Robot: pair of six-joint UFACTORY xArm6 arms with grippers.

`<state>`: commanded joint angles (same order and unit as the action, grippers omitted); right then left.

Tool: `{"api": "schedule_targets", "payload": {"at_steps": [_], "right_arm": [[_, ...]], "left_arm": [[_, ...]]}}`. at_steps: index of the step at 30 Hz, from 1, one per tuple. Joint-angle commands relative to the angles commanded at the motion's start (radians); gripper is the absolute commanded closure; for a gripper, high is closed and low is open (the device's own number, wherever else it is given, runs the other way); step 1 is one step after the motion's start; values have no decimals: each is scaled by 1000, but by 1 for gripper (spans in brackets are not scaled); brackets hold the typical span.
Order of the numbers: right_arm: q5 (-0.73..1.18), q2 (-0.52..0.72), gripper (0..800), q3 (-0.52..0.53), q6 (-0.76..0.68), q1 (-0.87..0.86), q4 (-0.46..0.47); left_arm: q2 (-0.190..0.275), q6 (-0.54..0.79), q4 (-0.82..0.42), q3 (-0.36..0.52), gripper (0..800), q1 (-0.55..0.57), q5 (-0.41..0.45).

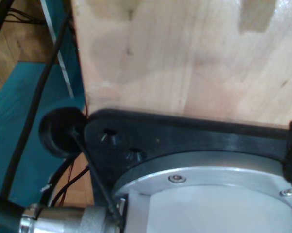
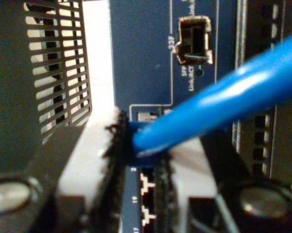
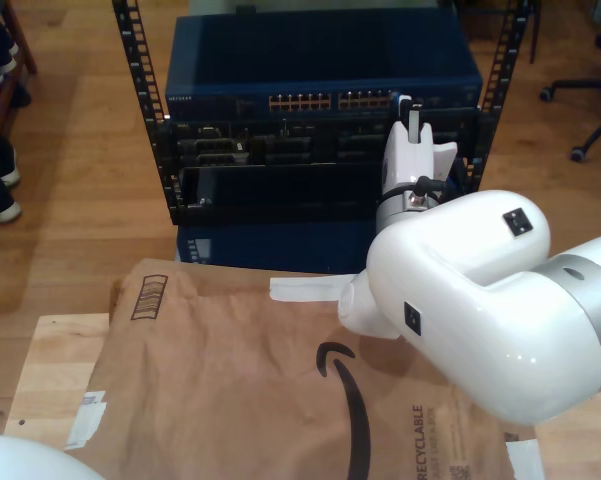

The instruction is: Grab the cable and plug it in

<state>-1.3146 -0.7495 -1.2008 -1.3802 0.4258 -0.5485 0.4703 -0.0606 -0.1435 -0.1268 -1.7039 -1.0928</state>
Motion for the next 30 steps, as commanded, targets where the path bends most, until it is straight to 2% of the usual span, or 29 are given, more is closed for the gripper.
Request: {"api": "schedule_targets", "payload": {"at_steps": [30], "right_arm": [[0, -8, 800, -5, 2, 5, -2]], "left_arm": [[0, 0, 0, 0, 0, 0, 2]]}}
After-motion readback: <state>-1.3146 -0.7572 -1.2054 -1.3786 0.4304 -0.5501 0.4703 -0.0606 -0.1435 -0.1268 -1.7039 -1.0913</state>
